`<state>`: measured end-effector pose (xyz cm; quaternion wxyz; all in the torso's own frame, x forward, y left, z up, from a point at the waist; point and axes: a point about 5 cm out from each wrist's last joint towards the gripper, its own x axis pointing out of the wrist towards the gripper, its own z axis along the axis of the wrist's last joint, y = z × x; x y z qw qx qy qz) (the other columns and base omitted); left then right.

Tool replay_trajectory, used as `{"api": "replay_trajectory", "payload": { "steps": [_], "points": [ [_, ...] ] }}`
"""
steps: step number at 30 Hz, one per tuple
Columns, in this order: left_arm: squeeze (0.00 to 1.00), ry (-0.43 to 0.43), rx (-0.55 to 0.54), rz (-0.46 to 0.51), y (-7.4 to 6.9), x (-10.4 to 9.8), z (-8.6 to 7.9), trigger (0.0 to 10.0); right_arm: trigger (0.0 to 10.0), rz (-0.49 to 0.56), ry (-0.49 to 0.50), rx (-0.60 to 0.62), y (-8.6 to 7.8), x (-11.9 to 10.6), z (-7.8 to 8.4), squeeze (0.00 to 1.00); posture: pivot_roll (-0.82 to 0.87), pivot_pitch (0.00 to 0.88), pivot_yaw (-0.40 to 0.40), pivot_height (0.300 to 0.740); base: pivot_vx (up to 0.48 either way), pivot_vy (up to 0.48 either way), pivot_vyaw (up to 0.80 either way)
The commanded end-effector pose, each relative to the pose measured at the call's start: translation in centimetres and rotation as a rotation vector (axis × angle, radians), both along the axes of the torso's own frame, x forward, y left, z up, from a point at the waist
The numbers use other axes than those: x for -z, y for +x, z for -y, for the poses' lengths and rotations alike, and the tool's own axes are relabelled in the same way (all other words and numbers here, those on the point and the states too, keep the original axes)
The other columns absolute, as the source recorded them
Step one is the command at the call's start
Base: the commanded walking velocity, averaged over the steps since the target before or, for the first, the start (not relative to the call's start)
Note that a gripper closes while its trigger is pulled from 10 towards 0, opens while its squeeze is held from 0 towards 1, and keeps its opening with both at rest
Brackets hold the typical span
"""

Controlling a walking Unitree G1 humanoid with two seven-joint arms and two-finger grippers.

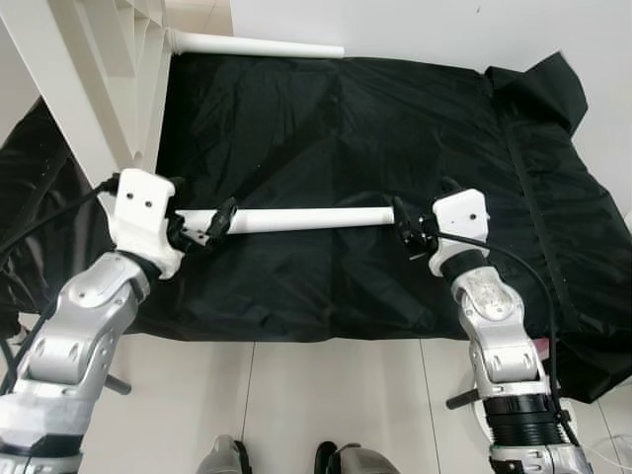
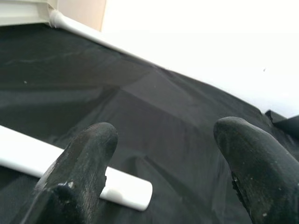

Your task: Building children table

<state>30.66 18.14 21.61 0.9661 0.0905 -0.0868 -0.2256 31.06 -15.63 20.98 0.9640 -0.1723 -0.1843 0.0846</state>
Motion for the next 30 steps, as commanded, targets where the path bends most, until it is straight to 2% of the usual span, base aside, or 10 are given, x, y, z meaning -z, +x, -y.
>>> {"api": "replay_trajectory", "payload": {
  "steps": [1, 7, 17, 18, 21, 22, 30],
  "points": [
    [0.0, 0.008, -0.01, 0.005, 0.1, 0.2, 0.2, 10.0, 10.0, -0.003, 0.01, -0.021, 0.0, 0.1, -0.1, 0.0, 0.05, 0.191, -0.015, 0.74, 0.0, 0.0, 0.0],
    [0.0, 0.01, -0.037, 0.029, 0.8, -0.2, 0.6, 10.0, 10.0, 0.006, 0.018, -0.029, 0.0, 0.0, 0.0, 0.0, 0.05, 0.185, -0.021, 0.74, 0.0, 0.0, 0.0],
    [0.0, -0.013, -0.084, 0.001, 1.4, -0.2, 0.4, 10.0, 10.0, 0.016, 0.03, -0.036, -0.2, -0.1, -0.1, 0.0, 0.06, 0.16, -0.039, 0.74, 0.0, 0.0, 0.0],
    [0.0, -0.026, -0.101, 0.014, 1.4, -0.3, 0.4, 10.0, 10.0, 0.022, 0.036, -0.047, -0.1, -0.3, -0.2, 0.16, 0.06, 0.146, -0.056, 0.74, 0.0, 0.0, 0.0],
    [0.0, -0.031, -0.106, 0.021, 1.4, -0.4, 0.4, 10.0, 10.0, 0.023, 0.038, -0.05, -0.1, -0.4, -0.3, 0.16, 0.06, 0.146, -0.056, 0.74, 0.0, 0.0, 0.0],
    [0.0, -0.022, -0.109, 0.032, 1.3, -0.4, 0.5, 10.0, 10.0, 0.022, 0.045, -0.058, -0.1, -0.4, -0.3, 1.0, 0.06, 0.145, -0.06, 0.74, 0.0, 0.0, 0.0],
    [0.0, -0.036, -0.128, 0.026, 1.1, 1.0, 0.6, 10.0, 10.0, -0.004, 0.194, -0.088, -0.1, 0.3, -0.9, 1.0, 0.07, 0.124, -0.074, 0.74, 0.0, 0.0, 0.0]
  ]
}}
